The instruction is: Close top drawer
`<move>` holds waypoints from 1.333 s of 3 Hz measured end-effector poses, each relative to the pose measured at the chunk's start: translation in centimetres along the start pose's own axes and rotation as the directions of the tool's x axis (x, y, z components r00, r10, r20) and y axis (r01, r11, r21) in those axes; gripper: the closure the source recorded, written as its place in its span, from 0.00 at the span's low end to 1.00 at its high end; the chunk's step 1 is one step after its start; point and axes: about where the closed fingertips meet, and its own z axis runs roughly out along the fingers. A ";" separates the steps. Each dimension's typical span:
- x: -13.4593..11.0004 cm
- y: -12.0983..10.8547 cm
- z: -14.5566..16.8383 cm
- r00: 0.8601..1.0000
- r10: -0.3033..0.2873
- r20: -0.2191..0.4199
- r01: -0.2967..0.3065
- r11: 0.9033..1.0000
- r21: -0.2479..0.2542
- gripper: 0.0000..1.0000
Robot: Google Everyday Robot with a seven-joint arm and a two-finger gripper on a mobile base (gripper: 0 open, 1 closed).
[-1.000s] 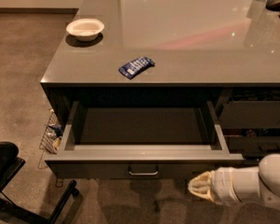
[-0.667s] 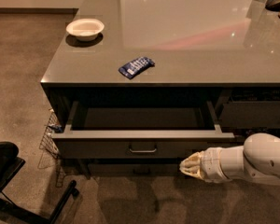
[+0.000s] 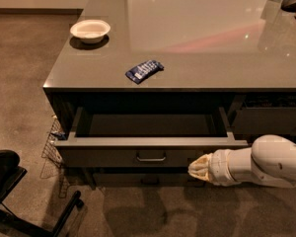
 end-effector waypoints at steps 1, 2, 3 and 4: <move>1.3 -3.7 1.1 0.999 -0.024 -0.028 0.024 1.000 0.019 1.00; 1.7 -4.6 1.3 0.999 -0.027 -0.034 0.028 0.999 0.024 1.00; 2.8 -8.2 2.2 0.999 -0.030 -0.045 0.032 0.999 0.041 1.00; 4.8 -13.4 3.5 0.998 -0.029 -0.056 0.032 0.998 0.056 1.00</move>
Offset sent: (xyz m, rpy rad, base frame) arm 0.1557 -0.0545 -0.0109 -0.0955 -0.0868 -0.0426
